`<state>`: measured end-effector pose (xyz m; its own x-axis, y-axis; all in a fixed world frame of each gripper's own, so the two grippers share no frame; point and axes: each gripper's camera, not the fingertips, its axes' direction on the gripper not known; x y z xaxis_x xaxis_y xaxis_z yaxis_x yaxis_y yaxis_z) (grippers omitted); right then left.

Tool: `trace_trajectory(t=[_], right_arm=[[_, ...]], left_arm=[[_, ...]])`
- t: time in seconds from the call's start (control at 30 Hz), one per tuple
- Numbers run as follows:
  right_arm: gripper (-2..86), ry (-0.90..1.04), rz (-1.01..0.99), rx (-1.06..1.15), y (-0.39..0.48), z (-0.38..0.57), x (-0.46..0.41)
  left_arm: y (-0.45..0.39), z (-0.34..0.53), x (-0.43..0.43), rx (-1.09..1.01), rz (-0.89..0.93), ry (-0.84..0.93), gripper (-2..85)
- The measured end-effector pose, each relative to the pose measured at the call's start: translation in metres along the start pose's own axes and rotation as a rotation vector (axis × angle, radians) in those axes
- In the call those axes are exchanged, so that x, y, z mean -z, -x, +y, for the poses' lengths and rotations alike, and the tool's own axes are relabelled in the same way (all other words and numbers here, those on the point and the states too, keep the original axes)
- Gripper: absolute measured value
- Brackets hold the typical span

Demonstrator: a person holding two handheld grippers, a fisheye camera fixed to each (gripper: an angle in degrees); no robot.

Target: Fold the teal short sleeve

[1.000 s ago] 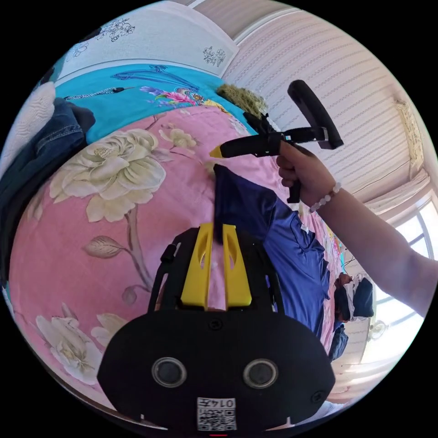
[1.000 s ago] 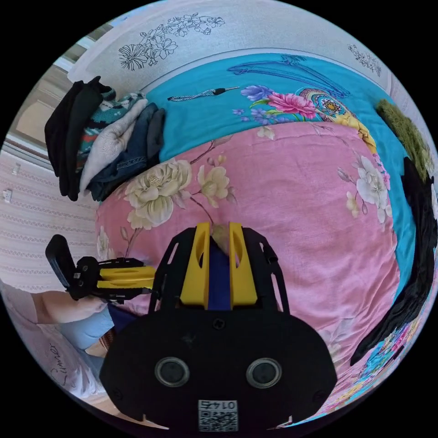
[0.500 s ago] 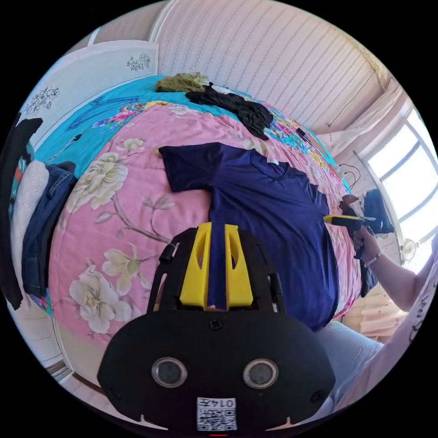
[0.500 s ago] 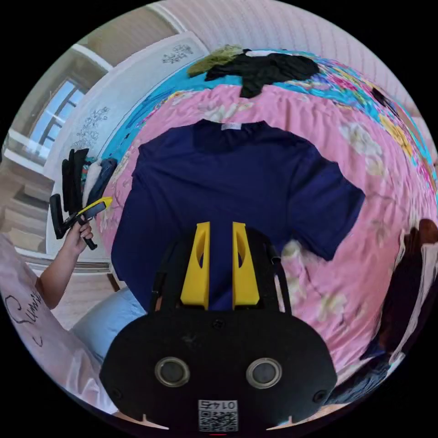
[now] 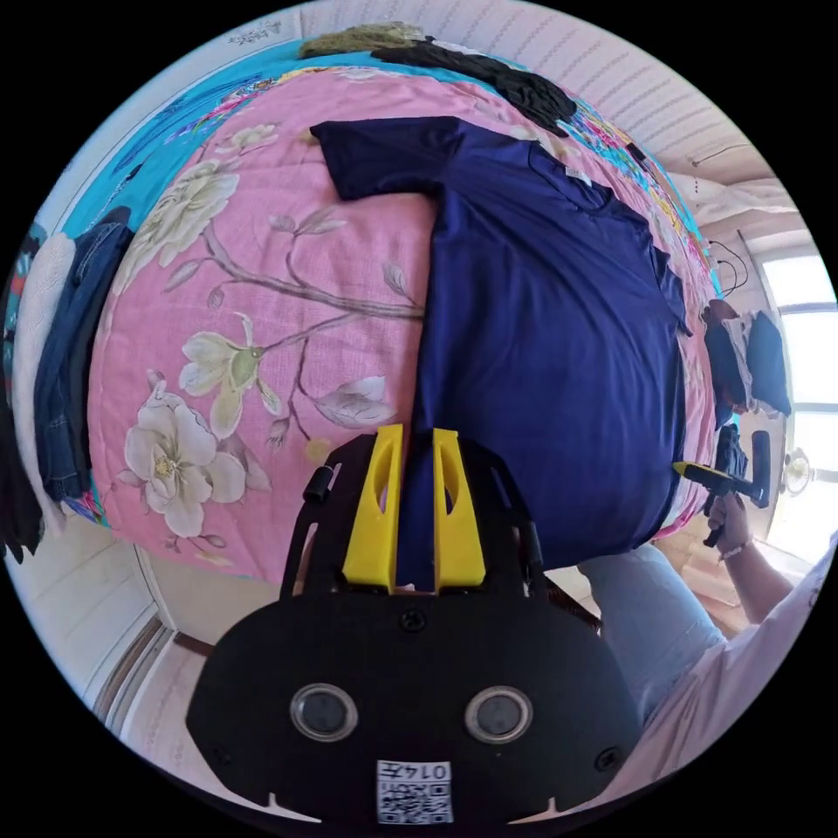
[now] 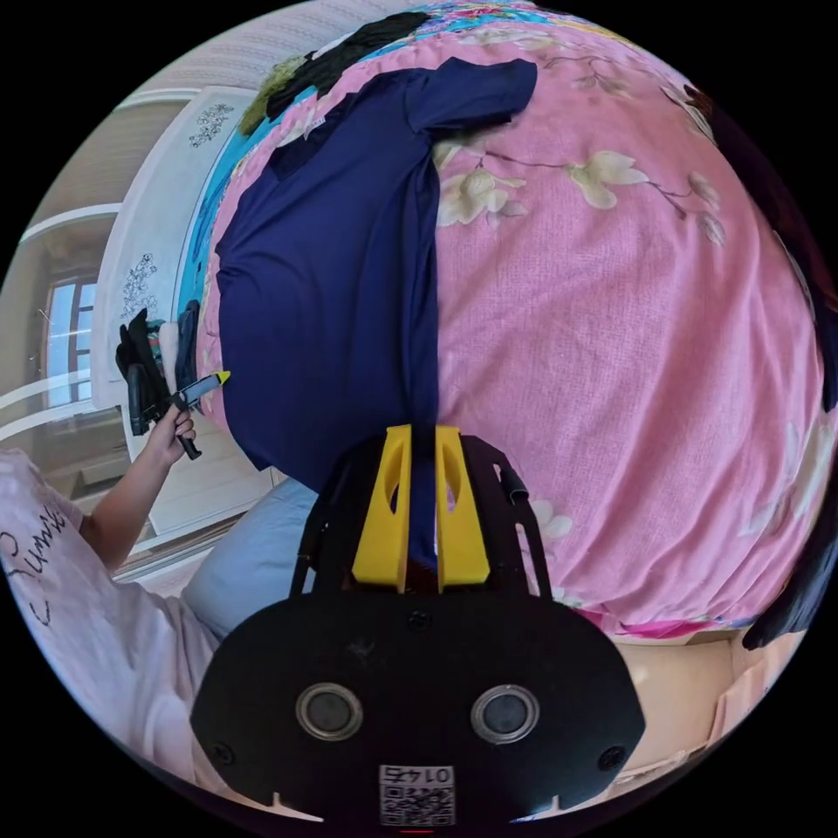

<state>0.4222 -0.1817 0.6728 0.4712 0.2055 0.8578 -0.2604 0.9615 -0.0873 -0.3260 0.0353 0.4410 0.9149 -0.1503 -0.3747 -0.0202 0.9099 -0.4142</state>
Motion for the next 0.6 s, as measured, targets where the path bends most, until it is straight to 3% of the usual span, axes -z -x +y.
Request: trace_trajectory(t=[0.13,0.4,0.5,0.6], right_arm=[[1.1,0.006,-0.022,-0.003,-0.002,0.016,0.041],[2.7,0.001,-0.059,-0.010,-0.012,0.033,0.101],[4.9,-0.046,-0.057,-0.018,-0.018,0.047,0.140],[5.0,-0.178,-0.045,-0.031,-0.027,0.050,0.187]], left_arm=[[-0.011,-0.010,-0.015,-0.061,-0.010,0.067,-0.4],[-0.004,-0.012,-0.040,0.029,0.072,0.041,1.4],[-0.004,-0.008,-0.021,0.049,0.016,0.012,3.7],[-0.032,-0.033,0.001,-0.061,-0.064,-0.052,2.8]])
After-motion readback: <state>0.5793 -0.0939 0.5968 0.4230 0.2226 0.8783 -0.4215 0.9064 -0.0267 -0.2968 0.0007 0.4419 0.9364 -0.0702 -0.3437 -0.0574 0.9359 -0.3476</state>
